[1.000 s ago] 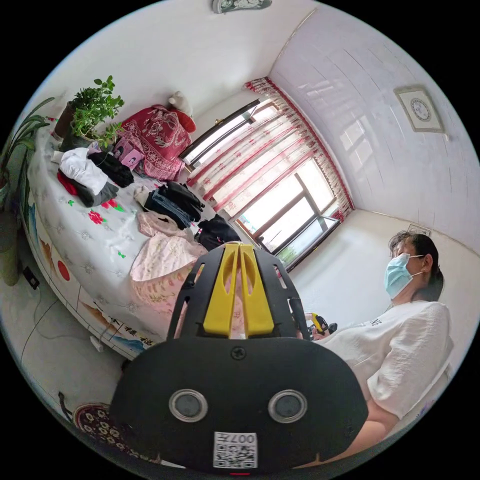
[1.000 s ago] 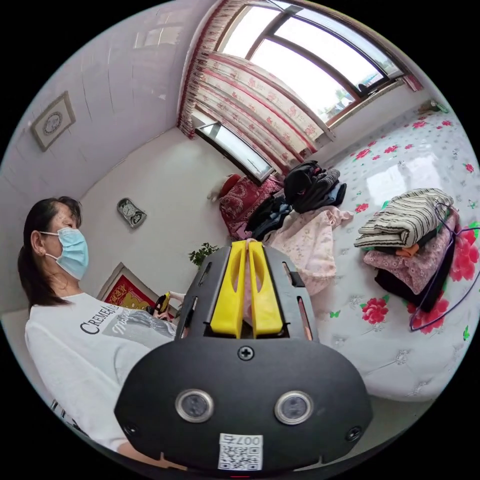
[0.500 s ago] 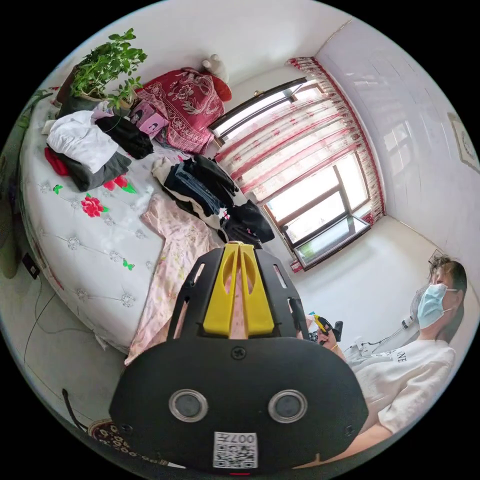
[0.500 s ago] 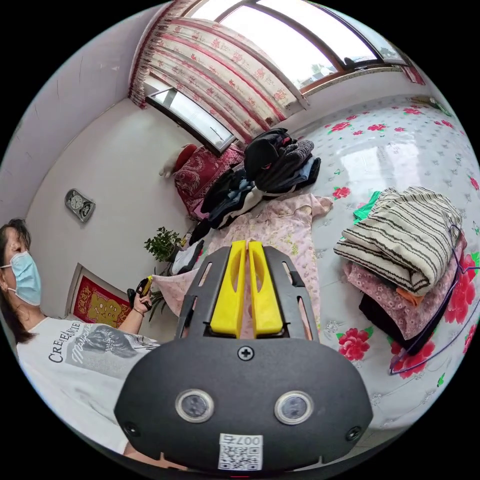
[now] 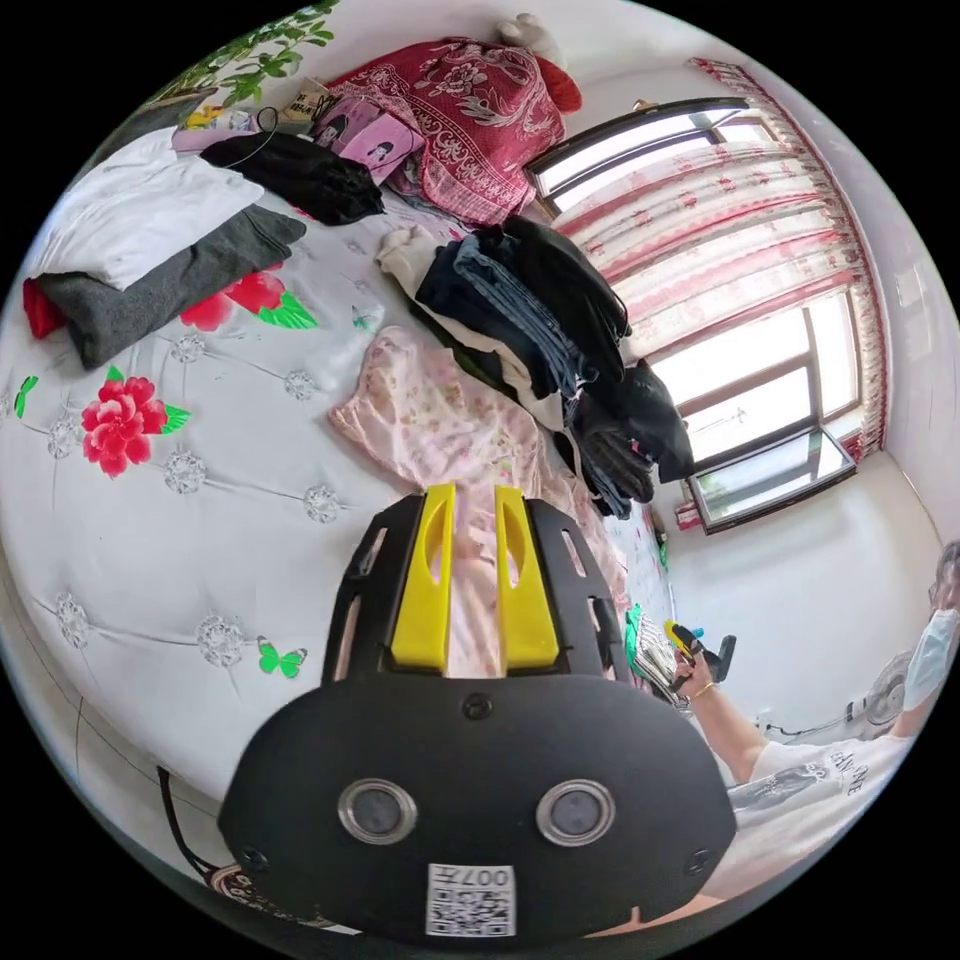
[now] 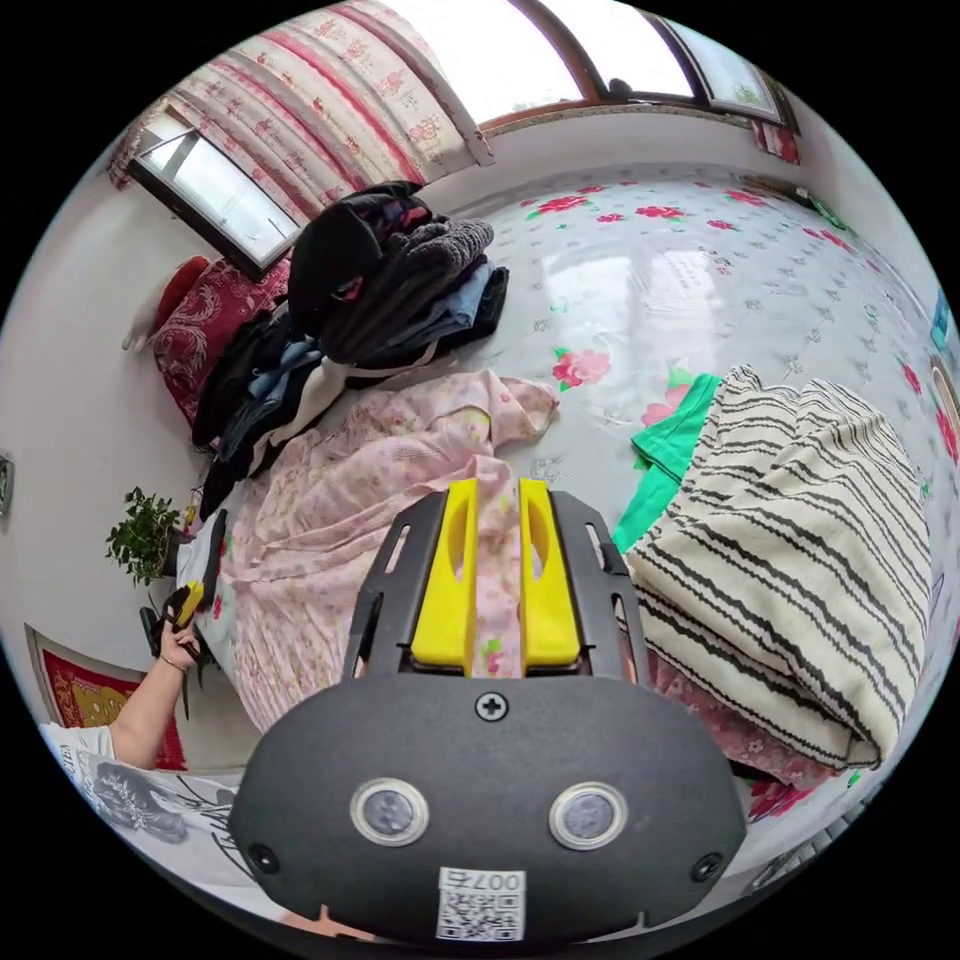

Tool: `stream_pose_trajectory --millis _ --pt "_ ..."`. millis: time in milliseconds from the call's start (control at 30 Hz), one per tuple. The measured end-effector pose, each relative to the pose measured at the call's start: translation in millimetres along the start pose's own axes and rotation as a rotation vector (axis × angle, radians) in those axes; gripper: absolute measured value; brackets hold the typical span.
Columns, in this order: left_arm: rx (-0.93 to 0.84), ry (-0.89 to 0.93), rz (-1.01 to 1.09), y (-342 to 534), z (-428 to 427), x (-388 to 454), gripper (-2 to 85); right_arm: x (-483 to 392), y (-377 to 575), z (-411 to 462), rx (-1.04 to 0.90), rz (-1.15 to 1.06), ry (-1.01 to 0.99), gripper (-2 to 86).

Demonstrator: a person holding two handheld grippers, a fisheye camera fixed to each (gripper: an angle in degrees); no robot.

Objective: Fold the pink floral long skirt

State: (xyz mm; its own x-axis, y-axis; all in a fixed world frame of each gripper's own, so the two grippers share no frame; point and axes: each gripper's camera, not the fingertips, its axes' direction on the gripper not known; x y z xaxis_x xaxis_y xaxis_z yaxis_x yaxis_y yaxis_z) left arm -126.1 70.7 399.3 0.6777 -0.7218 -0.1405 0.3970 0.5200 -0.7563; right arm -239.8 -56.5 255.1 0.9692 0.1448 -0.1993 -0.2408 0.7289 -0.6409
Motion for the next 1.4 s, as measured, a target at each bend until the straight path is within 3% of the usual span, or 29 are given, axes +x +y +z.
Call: stream_pose_trajectory --millis 233,367,533,667,800,933,1200,1400 --pt "-0.060 -0.206 -0.007 93.6 -55.2 -25.4 8.5 9.8 92.1 -9.0 -0.178 -0.101 0.058 6.2" --pt "-0.151 -0.320 -0.160 187.0 -81.2 -52.2 9.6 25.6 156.6 -23.7 -0.300 -0.093 0.154 8.0" --pt "-0.123 -0.185 -0.400 260.9 -64.7 -91.7 11.7 38.1 177.8 -21.8 -0.360 -0.115 0.146 8.4" --pt "-0.066 -0.099 -0.479 275.4 -50.8 -104.0 13.0 42.9 175.2 -7.0 -0.411 -0.137 0.185 6.2" --pt "-0.099 -0.055 -0.566 283.4 -64.2 -116.9 9.1 41.5 170.4 -10.3 -0.431 -0.197 0.240 2.2" --pt "-0.033 0.070 -0.555 285.6 -97.7 -109.0 -0.4 47.8 159.4 -35.1 -0.405 -0.224 0.065 0.2" --pt "0.031 0.212 -0.222 267.4 -174.9 -36.5 -1.0 100.3 138.8 -167.7 -0.123 -0.056 -0.310 -0.2" --pt "-0.015 0.235 -0.244 237.0 -178.5 -44.5 -1.0 142.2 134.0 -192.8 -0.118 0.075 -0.473 -0.3"
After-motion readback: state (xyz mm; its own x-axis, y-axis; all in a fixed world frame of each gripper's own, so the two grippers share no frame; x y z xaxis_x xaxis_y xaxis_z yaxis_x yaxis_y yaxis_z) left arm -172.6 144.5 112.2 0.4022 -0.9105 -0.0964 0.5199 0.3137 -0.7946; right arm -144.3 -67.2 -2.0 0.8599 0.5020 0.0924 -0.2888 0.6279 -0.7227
